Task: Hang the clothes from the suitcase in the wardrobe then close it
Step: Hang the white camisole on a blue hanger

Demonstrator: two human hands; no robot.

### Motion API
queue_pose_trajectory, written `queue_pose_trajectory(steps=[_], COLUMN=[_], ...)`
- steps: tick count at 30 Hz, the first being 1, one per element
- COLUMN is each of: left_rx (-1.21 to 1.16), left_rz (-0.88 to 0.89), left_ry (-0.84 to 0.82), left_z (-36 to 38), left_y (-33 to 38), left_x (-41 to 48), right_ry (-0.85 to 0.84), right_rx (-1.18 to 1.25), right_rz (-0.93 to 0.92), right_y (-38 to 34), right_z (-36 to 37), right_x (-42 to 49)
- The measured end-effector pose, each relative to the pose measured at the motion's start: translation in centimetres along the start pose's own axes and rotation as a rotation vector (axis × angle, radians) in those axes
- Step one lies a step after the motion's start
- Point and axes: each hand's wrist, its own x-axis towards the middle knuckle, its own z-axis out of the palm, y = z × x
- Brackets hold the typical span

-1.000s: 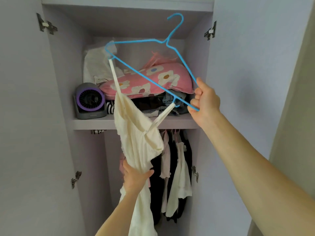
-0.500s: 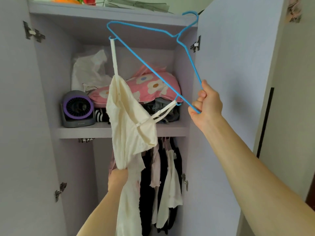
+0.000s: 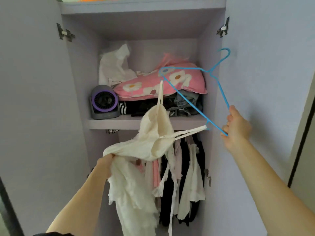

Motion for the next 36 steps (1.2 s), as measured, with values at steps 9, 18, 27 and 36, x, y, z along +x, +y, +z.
queue_pose_trajectory(steps=[9, 18, 27, 36], left_rx=[-0.057, 0.046, 0.114, 0.12], left_rz=[0.04, 0.08, 0.11, 0.157], left_ry=[0.253, 0.33, 0.37, 0.34], left_z=[-1.9, -2.5, -2.8, -1.4], left_y=[2.3, 1.6, -0.2, -0.2], left_x=[-5.6, -5.9, -5.3, -2.6], right_ry=[-0.168, -0.377, -0.419, -0.46], right_rx=[-0.404, -0.753, -0.861, -0.944], right_rz=[-0.087, -0.237, -0.229, -0.219], right_y=[9.2, 14.8, 19.3, 23.5], right_z=[-2.3, -2.3, -3.0, -1.4], right_x=[1.4, -0.5, -0.9, -1.8])
